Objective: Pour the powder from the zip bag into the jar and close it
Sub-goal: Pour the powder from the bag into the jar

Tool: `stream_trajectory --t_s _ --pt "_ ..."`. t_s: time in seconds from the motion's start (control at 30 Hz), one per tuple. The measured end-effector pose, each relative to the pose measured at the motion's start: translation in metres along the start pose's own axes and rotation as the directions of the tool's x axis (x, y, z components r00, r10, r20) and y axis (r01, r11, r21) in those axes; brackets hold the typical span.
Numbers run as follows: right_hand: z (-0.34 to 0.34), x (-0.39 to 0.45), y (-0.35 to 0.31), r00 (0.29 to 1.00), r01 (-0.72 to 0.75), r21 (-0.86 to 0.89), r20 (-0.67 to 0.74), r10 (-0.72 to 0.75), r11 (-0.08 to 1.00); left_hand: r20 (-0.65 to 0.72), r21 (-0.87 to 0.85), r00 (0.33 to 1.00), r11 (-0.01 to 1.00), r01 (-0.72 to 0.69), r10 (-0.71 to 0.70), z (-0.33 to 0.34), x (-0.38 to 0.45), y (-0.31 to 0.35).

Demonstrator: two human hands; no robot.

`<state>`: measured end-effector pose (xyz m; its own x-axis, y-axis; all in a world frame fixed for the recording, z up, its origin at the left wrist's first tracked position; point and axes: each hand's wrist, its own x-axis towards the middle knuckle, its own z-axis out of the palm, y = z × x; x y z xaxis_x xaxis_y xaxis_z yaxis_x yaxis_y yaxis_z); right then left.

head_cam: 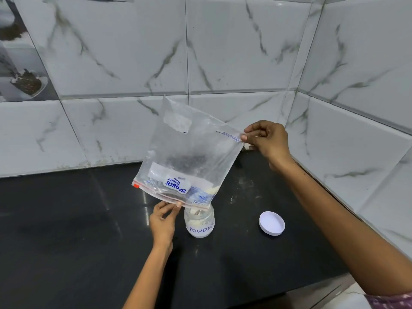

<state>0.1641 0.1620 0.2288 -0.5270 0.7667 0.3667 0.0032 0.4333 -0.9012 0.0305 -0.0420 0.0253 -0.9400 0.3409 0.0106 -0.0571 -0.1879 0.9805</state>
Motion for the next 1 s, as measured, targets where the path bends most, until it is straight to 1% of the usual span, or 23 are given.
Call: stream_trajectory --t_s 0.13,0.23,0.33,0.4,0.5,0.63,0.7,0.77,0.87,0.9,0.93,1.0 --pt "0.006 -0.005 -0.004 0.992 0.049 -0.002 0.118 -0.049 0.999 0.008 0.005 1.0 1.0 -0.002 0.002 0.001 -0.001 0.001" --pt "0.011 -0.004 -0.008 0.989 0.068 -0.012 0.134 -0.066 0.998 0.023 0.008 1.0 1.0 0.0 0.0 0.001 -0.002 -0.001" --pt "0.017 -0.003 -0.01 0.99 0.087 -0.008 0.108 -0.086 0.996 0.045 0.003 0.999 1.0 -0.003 0.003 0.0 -0.003 -0.002" --pt "0.023 -0.004 -0.011 0.988 0.102 -0.011 0.122 -0.1 0.995 0.057 -0.006 0.998 1.0 0.003 -0.003 -0.001 -0.004 -0.002" --pt "0.03 -0.005 -0.013 0.988 0.097 0.046 0.114 -0.102 0.994 0.065 -0.023 0.998 1.0 0.005 -0.004 -0.002 -0.006 -0.004" --pt "0.034 -0.008 -0.007 0.978 0.082 0.061 0.185 -0.092 0.995 0.081 -0.047 0.997 0.999 0.018 -0.015 -0.002 -0.007 -0.007" --pt "0.033 -0.014 0.007 0.969 0.031 0.041 0.243 -0.04 0.999 0.074 -0.041 0.997 0.999 0.023 -0.02 -0.002 -0.006 -0.007" --pt "0.032 -0.024 0.025 0.966 -0.061 0.052 0.255 0.045 0.997 0.07 -0.044 0.997 0.999 0.021 -0.018 -0.003 -0.005 -0.007" --pt "0.032 -0.038 0.052 0.949 -0.236 0.222 0.26 0.176 0.946 0.084 -0.041 0.996 0.999 0.009 -0.005 -0.003 -0.004 -0.006" --pt "0.033 -0.041 0.061 0.938 -0.289 0.25 0.267 0.221 0.924 0.094 -0.038 0.996 0.999 0.005 -0.002 -0.003 -0.004 -0.006" --pt "0.034 -0.044 0.069 0.923 -0.332 0.243 0.281 0.262 0.911 0.106 -0.039 0.994 0.999 0.004 0.0 -0.003 -0.004 -0.005" --pt "0.04 -0.054 0.084 0.886 -0.391 0.137 0.324 0.332 0.91 0.124 -0.046 0.992 0.999 0.013 -0.007 -0.002 -0.004 -0.004"
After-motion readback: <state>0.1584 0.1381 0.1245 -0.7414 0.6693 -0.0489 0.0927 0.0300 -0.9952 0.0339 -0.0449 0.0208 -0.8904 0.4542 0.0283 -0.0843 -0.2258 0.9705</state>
